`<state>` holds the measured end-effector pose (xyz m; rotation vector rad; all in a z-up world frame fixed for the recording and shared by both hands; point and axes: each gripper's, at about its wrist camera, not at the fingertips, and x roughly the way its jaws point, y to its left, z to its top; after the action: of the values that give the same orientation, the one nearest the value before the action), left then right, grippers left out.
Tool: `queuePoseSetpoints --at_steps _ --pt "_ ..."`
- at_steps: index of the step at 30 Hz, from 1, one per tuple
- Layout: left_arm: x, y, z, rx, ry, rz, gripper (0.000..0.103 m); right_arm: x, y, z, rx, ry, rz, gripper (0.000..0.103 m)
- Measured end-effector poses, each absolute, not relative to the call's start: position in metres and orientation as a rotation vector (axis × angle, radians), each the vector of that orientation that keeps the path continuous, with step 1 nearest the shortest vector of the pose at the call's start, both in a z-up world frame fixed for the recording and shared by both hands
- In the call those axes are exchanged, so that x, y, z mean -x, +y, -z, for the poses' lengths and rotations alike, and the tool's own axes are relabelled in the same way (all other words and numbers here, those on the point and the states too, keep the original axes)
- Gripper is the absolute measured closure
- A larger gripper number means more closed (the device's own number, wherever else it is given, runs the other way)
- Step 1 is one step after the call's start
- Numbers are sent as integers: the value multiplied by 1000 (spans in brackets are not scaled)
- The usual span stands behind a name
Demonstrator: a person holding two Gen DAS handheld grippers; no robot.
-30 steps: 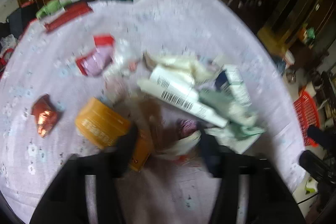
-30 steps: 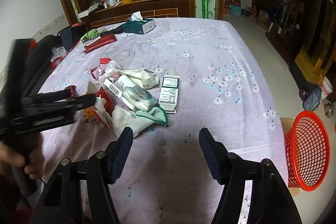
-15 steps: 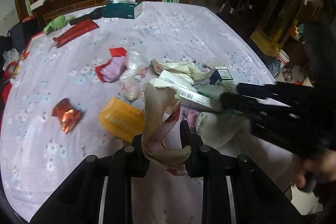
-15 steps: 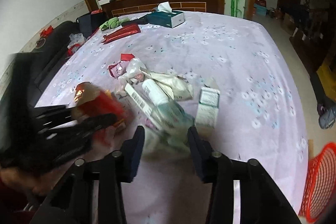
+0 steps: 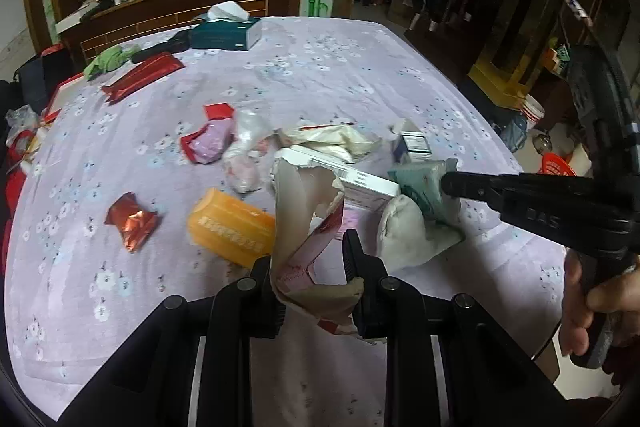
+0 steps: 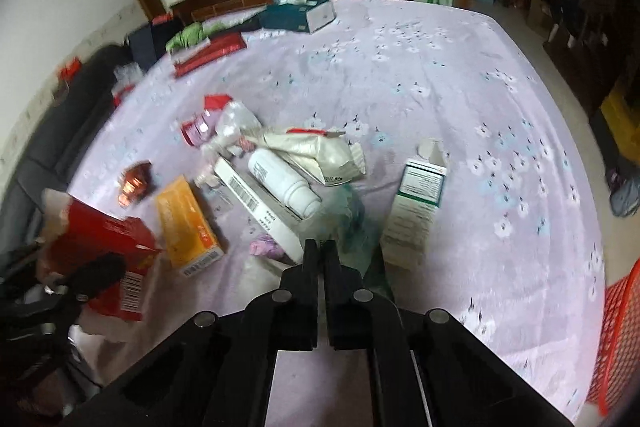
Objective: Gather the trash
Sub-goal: 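Grasp the torn beige paper wrapper with the left tool while the right tool grasps the teal wipe pack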
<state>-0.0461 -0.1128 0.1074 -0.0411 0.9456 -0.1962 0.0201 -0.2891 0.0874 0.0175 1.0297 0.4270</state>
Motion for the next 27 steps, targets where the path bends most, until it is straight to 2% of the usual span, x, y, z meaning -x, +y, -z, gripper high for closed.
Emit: queuePoseSetpoints --at_steps 13,24,27 --pt "49 -127 -109 10 939 241 79 26 -333 -111 -253 1036 -532 100" --pt "52 -134 -104 8 951 268 79 90 -372 -64 -173 1191 -458 99" --pt "53 -135 -103 5 951 269 79 94 -378 -69 -154 1173 -449 90"
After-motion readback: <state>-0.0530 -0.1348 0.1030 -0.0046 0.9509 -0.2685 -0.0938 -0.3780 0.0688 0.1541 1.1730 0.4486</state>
